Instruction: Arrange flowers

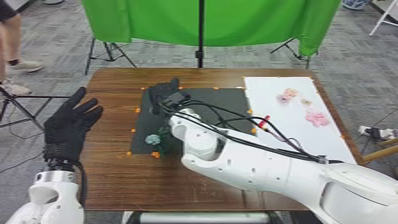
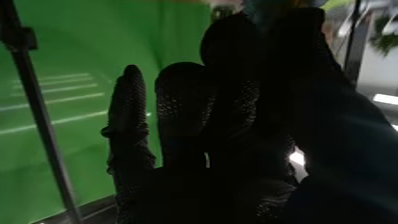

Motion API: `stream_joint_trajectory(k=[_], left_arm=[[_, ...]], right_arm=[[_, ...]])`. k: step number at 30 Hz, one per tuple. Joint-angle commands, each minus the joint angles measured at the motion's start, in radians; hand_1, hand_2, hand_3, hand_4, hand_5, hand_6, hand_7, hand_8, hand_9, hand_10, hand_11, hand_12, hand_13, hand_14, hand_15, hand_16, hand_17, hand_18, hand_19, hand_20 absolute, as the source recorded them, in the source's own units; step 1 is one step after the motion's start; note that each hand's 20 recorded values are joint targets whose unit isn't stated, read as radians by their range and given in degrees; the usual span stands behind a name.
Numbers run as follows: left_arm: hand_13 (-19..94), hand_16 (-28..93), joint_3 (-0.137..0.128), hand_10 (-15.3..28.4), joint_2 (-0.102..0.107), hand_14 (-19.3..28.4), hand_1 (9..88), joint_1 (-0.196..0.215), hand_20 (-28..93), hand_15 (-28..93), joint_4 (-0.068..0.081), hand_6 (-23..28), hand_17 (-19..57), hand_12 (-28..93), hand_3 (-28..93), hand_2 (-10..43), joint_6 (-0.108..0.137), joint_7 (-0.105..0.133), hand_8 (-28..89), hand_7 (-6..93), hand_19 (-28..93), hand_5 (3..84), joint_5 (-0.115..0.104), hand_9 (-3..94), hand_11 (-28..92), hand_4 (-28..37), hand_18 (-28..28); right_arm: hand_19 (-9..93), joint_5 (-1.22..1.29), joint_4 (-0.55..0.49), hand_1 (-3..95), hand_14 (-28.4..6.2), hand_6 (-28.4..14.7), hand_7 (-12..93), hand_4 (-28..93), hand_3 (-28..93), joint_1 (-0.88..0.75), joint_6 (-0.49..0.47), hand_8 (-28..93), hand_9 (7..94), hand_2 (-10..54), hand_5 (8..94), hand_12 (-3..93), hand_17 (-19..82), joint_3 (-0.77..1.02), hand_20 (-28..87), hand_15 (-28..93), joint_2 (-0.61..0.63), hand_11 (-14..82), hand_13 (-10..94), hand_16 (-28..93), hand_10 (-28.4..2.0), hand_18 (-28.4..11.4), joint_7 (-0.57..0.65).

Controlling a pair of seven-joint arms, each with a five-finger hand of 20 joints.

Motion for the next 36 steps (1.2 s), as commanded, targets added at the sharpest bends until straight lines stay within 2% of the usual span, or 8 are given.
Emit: stream_joint_trajectory(k=[1,7,11,19,24,27,34,36], left_arm=[[21,-11,0.004,20.1,-0.002,27.7,19.6,-0.009,2,58,0.006,8.6,-7.9,11,81,7.3,-0.016,-0.018,-7,7.4,57,36.6,0.008,33.5,25,-28.3,28.4],[22,-11,0.013,20.1,-0.002,27.8,19.7,-0.018,2,58,0.011,8.6,-8.0,11,81,7.3,-0.017,-0.017,-7,7.6,57,36.7,0.006,33.5,25,-28.3,28.4],[21,-11,0.009,20.1,-0.005,27.8,19.6,-0.005,2,58,0.008,8.7,-7.9,11,81,7.4,-0.012,-0.016,-8,7.6,57,36.7,0.000,33.6,24,-28.3,28.4],[21,-11,0.001,20.0,-0.002,27.7,19.8,0.046,2,58,-0.011,8.8,-7.9,11,81,7.4,0.012,0.010,-8,7.6,57,36.8,-0.014,33.6,25,-28.3,28.4],[21,-11,-0.014,20.0,-0.032,27.7,19.7,0.109,2,58,-0.024,8.8,-8.0,11,81,7.3,0.021,0.015,-8,7.5,57,36.8,-0.019,33.6,25,-28.3,28.4],[21,-11,-0.008,20.0,-0.033,27.7,19.7,0.121,2,58,-0.023,8.8,-7.9,11,81,7.2,0.019,0.030,-8,7.4,57,36.8,-0.025,33.6,25,-28.3,28.4],[21,-11,-0.010,20.1,-0.041,27.7,19.6,0.155,2,58,-0.031,8.7,-7.9,11,81,7.2,0.024,0.041,-8,7.6,57,36.7,-0.031,33.6,25,-28.3,28.4],[21,-11,-0.014,20.0,-0.045,27.7,19.6,0.167,2,58,-0.035,8.7,-7.9,11,81,7.2,0.027,0.036,-8,7.6,57,36.7,-0.028,33.6,25,-28.3,28.4]], right_arm=[[71,-0.001,-0.004,54.0,-6.2,7.3,15,-28,58,-0.009,-0.067,-3,83.1,-9.5,84.6,28.5,17,-0.010,41,76,0.016,43.4,66,24,-6.2,-21.8,0.036],[71,0.006,-0.016,50.1,-6.7,6.9,15,-28,60,-0.019,-0.097,-4,79.9,-9.5,78.0,27.9,15,0.008,41,78,0.015,45.8,64,24,-6.4,-22.1,0.020],[71,-0.013,-0.031,39.5,-7.8,6.0,16,-28,73,-0.032,-0.130,-12,76.0,-9.5,70.0,23.8,14,0.036,42,79,0.012,51.8,62,24,-8.2,-23.0,0.003],[72,-0.013,-0.054,35.5,-8.8,2.8,16,-28,75,-0.020,-0.133,-14,71.6,-9.5,62.1,22.8,13,0.055,43,80,0.027,56.1,60,23,-9.2,-23.9,0.011],[71,0.031,-0.112,35.6,-9.0,2.6,16,-28,74,-0.055,-0.108,-14,71.1,-9.5,62.0,22.4,13,0.141,43,80,0.065,56.6,60,23,-9.2,-24.0,0.033],[71,0.079,-0.191,35.7,-9.3,2.5,16,-28,74,-0.077,-0.056,-14,70.7,-9.5,62.0,22.2,13,0.179,43,80,0.142,56.6,59,22,-9.6,-24.0,0.050],[68,0.117,-0.287,34.2,-9.5,4.7,18,-28,80,-0.174,-0.192,-14,69.3,-9.4,64.9,22.4,10,0.285,42,81,0.230,56.8,57,22,-10.1,-22.7,-0.244],[63,0.102,-0.299,28.8,-10.6,5.5,18,-28,84,-0.208,-0.224,-15,66.3,-4.2,64.8,22.5,7,0.311,40,81,0.228,57.0,54,23,-11.4,-22.4,-0.309]])
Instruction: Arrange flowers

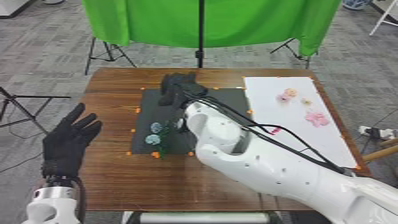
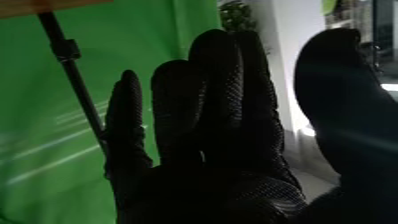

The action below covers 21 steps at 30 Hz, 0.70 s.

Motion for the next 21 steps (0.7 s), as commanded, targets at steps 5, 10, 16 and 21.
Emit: stream_joint_trajectory(k=[5,10,16,21], left_arm=[[21,-11,-0.009,20.1,-0.038,27.7,19.8,0.048,2,58,-0.007,8.7,-7.9,11,81,7.3,0.005,-0.019,-8,7.6,57,36.6,0.005,33.5,25,-28.3,28.4],[21,-11,-0.012,20.2,-0.045,27.7,19.8,0.044,2,58,-0.007,8.7,-7.9,11,81,7.2,-0.001,-0.035,-8,7.6,57,36.6,0.013,33.5,25,-28.3,28.4],[22,-11,-0.017,20.1,-0.051,27.6,19.8,0.036,2,58,-0.006,8.7,-7.9,11,81,7.1,-0.008,-0.054,-8,7.6,57,36.6,0.024,33.6,25,-28.3,28.4],[21,-11,-0.014,20.0,-0.053,27.6,19.9,0.017,2,58,-0.001,8.7,-7.9,11,81,7.2,-0.019,-0.061,-8,7.7,57,36.6,0.029,33.5,25,-28.3,28.4]], right_arm=[[60,-0.114,-0.058,20.8,-13.9,6.5,18,-28,85,-0.151,-0.253,-15,56.3,5.9,64.8,22.1,2,0.136,38,83,0.063,57.5,44,20,-14.5,-22.4,-0.418],[58,-0.178,-0.055,16.4,-15.8,7.0,18,-28,85,-0.189,-0.334,-16,46.6,10.8,62.8,20.8,-1,0.165,38,85,0.026,58.4,34,16,-16.8,-22.2,-0.486],[58,-0.277,-0.045,11.8,-17.6,7.0,18,-28,82,-0.201,-0.383,-16,35.5,14.0,56.7,20.0,-5,0.150,38,87,-0.011,60.0,23,14,-19.7,-22.0,-0.527],[58,-0.308,-0.024,7.1,-19.3,6.5,17,-28,77,-0.167,-0.367,-15,28.7,15.5,52.0,19.9,-6,0.090,38,89,-0.033,60.6,16,12,-21.9,-21.8,-0.466]])
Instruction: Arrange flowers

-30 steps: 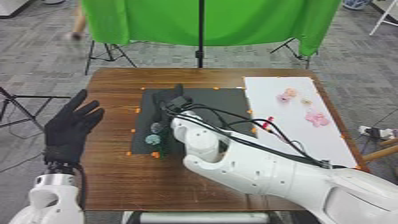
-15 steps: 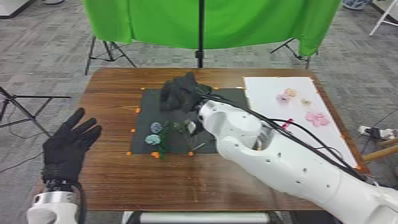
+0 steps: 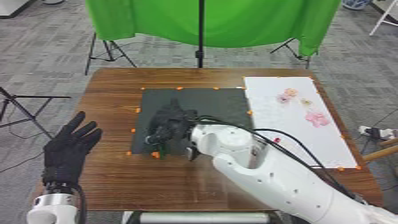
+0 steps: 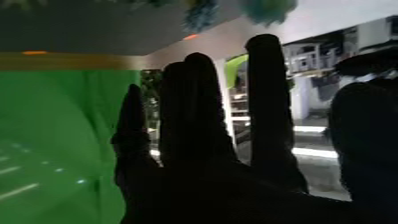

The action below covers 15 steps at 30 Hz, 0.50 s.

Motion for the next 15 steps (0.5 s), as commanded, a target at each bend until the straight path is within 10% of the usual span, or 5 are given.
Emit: stream_joint_trajectory(k=[1,15], left_arm=[[21,-11,-0.001,20.0,-0.014,27.6,19.9,-0.018,2,59,0.006,8.7,-7.9,11,81,7.2,-0.021,-0.028,-8,7.7,57,36.6,0.016,33.5,25,-28.3,28.4],[21,-11,0.008,20.1,-0.011,27.7,19.9,-0.036,2,59,0.012,8.7,-7.9,11,81,7.2,-0.022,-0.015,-8,7.6,57,36.6,0.013,33.6,25,-28.3,28.4]], right_arm=[[58,-0.066,0.021,6.4,-19.5,6.3,16,-28,77,0.039,0.024,-15,27.7,15.7,51.4,20.1,-6,-0.082,38,89,-0.049,60.8,14,12,-22.3,-21.7,0.061],[60,-0.091,0.060,3.6,-21.3,4.8,14,-28,75,0.117,0.059,-13,27.3,16.2,53.9,20.4,-6,-0.171,39,91,-0.038,60.8,14,11,-23.8,-22.0,0.185]])
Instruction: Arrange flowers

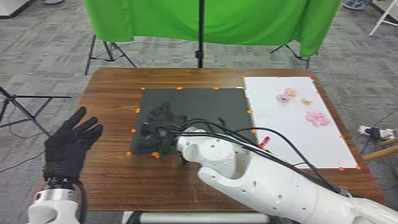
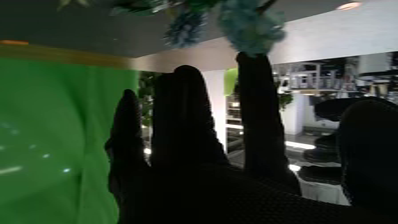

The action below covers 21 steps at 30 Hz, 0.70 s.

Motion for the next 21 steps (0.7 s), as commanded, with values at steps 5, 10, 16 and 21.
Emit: stream_joint_trajectory(k=[5,10,16,21], left_arm=[[21,-11,0.011,20.1,0.001,27.7,19.8,-0.011,2,58,0.012,8.7,-7.9,11,81,7.2,-0.009,0.011,-8,7.6,57,36.6,0.000,33.6,25,-28.3,28.4],[21,-11,0.018,20.1,0.009,27.8,19.7,-0.018,2,59,0.015,8.7,-7.9,11,81,7.1,-0.011,0.018,-8,7.7,57,36.6,-0.004,33.6,25,-28.3,28.4],[21,-11,0.020,20.1,0.013,27.8,19.8,-0.023,2,58,0.018,8.6,-7.9,11,81,7.1,-0.010,0.022,-8,7.7,57,36.5,-0.008,33.6,25,-28.3,28.4],[21,-11,0.022,20.1,0.017,27.6,19.8,-0.024,2,58,0.017,8.6,-8.0,11,81,7.1,-0.004,0.024,-8,7.7,57,36.5,-0.012,33.6,25,-28.3,28.4]], right_arm=[[60,-0.036,0.024,3.3,-21.4,4.2,14,-28,74,0.074,0.015,-14,27.7,16.4,57.1,20.5,-6,-0.054,39,91,0.004,60.6,14,11,-24.0,-22.1,0.067],[60,-0.074,0.031,2.0,-21.7,4.1,14,-28,73,0.100,-0.009,-14,27.8,17.2,58.1,20.6,-6,-0.086,39,91,-0.003,60.3,14,11,-24.1,-22.1,0.088],[60,-0.094,0.044,0.6,-22.1,4.3,13,-28,70,0.120,-0.039,-14,27.5,18.9,57.9,20.5,-6,-0.107,39,92,-0.013,59.5,14,11,-24.5,-22.1,0.112],[61,-0.095,0.056,0.3,-22.5,4.0,13,-28,69,0.133,-0.022,-13,27.6,20.2,58.7,20.6,-6,-0.125,39,92,-0.014,59.1,15,11,-24.9,-22.0,0.142]])
